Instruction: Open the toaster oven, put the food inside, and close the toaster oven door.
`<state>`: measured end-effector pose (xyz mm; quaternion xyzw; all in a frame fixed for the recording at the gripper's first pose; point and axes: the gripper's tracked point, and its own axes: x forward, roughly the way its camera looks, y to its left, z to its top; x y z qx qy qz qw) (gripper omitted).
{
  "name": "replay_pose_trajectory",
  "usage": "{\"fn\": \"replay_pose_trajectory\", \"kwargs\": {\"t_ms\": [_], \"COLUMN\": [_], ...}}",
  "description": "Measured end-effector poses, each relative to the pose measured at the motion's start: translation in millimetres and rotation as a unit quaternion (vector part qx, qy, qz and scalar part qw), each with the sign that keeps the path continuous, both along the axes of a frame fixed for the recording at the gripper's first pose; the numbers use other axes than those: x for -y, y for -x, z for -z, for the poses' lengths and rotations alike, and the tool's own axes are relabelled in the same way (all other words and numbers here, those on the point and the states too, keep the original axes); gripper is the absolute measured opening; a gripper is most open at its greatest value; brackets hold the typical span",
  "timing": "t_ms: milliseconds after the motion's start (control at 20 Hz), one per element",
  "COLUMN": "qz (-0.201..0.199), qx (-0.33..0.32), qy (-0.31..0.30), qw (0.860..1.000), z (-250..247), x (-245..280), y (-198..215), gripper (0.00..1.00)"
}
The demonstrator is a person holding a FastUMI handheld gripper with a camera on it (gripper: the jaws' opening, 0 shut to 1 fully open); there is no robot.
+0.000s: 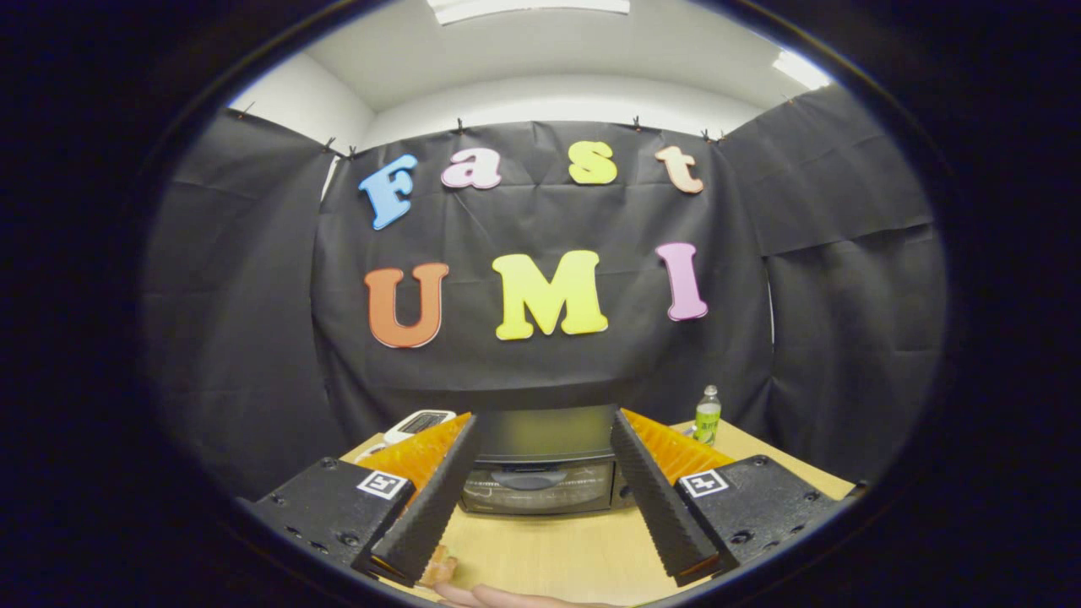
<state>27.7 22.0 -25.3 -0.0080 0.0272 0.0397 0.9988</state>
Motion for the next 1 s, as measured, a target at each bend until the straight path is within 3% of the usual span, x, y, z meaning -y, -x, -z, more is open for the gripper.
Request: {"fn": "replay_pose_trajectory", "kwargs": {"t_ms": [1000], "qz": [0.009], "qx": [-0.136], "qy": [0.041], "qw": [0.99], "z": [173], "x": [-21], "y": [-167], "gripper": [1.0]}}
